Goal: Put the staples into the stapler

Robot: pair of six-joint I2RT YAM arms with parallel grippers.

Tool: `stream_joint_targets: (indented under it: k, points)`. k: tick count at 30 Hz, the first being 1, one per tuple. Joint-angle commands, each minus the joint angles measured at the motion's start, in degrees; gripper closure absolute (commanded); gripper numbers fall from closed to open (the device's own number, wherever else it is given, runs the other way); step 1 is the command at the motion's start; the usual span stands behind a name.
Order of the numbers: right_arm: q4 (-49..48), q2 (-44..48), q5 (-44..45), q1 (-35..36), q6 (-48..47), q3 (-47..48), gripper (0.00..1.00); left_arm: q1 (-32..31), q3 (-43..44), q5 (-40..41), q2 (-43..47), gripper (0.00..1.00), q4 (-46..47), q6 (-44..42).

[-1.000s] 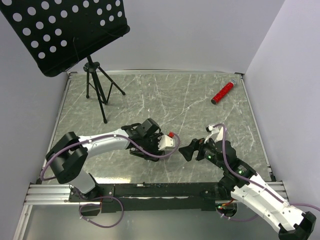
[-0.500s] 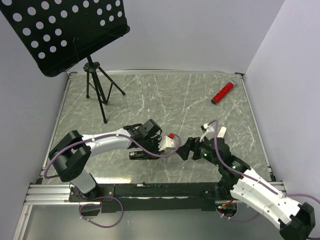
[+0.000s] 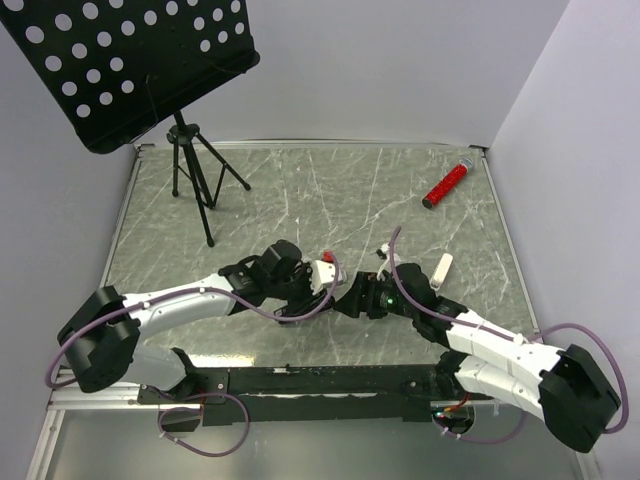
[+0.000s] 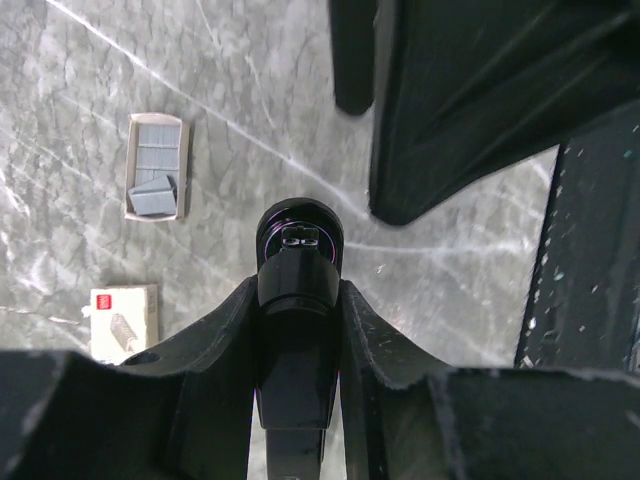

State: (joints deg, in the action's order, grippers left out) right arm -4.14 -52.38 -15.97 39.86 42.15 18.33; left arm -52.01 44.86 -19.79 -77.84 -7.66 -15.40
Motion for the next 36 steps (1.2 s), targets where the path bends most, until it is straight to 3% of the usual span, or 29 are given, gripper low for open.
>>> stream_joint_targets:
  k: [1,6,15,22,30,36]
  points:
    - [-9.04,-3.07,-4.07,-0.22,2.15,1.18,0.23,-0.20,-1.96,-3.41,3.66,0.99,10.20,5.28]
    - [-13.52,-8.17,-6.27,-0.13,3.28,2.06,0.30,-0.11,-3.11,-3.32,5.24,0.99,12.23,6.43]
    - [-17.46,-13.45,-8.38,-0.13,3.90,2.42,0.54,-0.20,-3.82,-5.61,5.69,0.99,14.51,7.57]
    - [-24.77,-15.64,-9.61,-0.13,5.75,1.80,0.58,-0.29,-3.82,-7.89,5.33,0.99,16.80,8.45]
    - [-25.83,-16.17,-9.26,-1.53,7.24,1.45,1.00,-0.20,-4.78,-6.40,7.44,0.99,18.20,8.98]
    - [-24.25,-14.24,-7.33,-2.06,7.86,0.92,1.00,-0.02,-8.64,-1.76,12.18,0.99,21.01,11.00]
